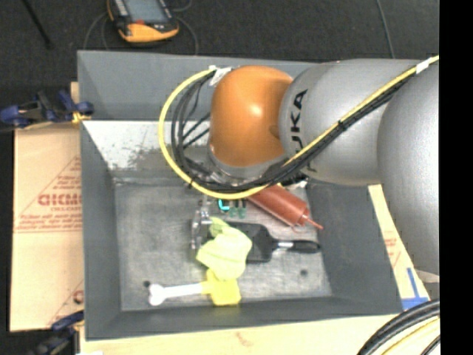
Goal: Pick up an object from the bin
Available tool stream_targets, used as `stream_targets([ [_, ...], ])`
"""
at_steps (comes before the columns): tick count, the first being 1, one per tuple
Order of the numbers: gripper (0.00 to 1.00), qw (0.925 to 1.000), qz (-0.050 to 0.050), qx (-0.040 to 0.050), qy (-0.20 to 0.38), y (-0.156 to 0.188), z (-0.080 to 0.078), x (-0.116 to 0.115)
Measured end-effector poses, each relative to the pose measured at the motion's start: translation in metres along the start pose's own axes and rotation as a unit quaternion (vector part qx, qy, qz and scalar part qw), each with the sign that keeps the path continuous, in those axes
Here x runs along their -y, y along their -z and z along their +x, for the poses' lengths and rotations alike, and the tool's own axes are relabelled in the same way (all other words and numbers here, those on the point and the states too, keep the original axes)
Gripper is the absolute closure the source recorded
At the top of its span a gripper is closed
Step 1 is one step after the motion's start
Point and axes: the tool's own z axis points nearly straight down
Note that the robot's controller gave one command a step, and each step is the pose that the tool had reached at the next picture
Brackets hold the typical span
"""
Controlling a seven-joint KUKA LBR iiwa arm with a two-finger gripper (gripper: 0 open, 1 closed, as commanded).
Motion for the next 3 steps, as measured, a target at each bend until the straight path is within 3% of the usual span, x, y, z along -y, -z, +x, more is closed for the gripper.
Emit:
stream_targets([
  [1,0.00,0.9992,0.000,0.0024,0.040,-0.035,0.020,0.030],
  [2,1.00,0.9948,-0.001,0.0055,0.101,-0.085,0.063,0.046],
  [3,1.00,0.9949,-0.001,0.0054,0.101,-0.085,0.064,0.046],
])
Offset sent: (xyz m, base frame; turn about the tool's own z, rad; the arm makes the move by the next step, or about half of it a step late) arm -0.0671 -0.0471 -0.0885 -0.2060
